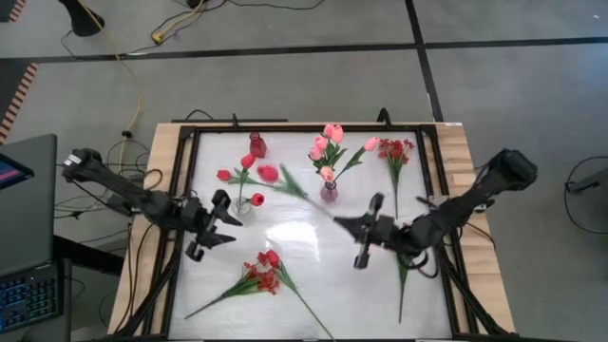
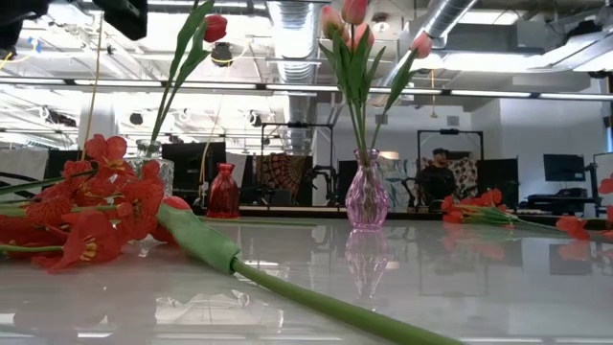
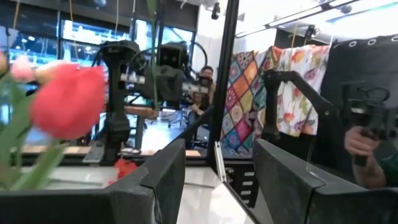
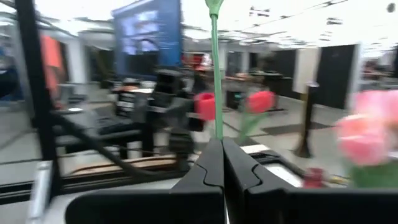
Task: Sort flowers into vase by color
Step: Put the red tulip into the transparent vase
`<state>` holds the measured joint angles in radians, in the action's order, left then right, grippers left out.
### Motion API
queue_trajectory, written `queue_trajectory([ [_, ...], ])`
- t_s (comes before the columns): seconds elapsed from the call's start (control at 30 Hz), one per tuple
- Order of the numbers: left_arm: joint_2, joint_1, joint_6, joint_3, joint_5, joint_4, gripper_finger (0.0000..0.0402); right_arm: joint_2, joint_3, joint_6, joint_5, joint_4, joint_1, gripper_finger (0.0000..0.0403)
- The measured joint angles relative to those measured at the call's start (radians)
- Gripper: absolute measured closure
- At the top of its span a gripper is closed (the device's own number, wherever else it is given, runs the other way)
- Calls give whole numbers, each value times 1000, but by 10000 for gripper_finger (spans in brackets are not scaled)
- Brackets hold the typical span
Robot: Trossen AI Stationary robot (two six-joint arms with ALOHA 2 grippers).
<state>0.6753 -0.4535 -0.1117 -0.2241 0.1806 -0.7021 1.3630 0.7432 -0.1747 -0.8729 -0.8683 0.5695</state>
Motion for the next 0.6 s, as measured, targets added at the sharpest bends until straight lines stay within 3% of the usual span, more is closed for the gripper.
queue_trajectory([
  [0.27, 380, -38, 106, -67, -1, -348, 226, 237, 143, 50, 84, -27, -9, 386],
  [0.6, 676, -41, 244, -288, -12, -391, 226, 414, 313, 9, 145, -27, -9, 386],
])
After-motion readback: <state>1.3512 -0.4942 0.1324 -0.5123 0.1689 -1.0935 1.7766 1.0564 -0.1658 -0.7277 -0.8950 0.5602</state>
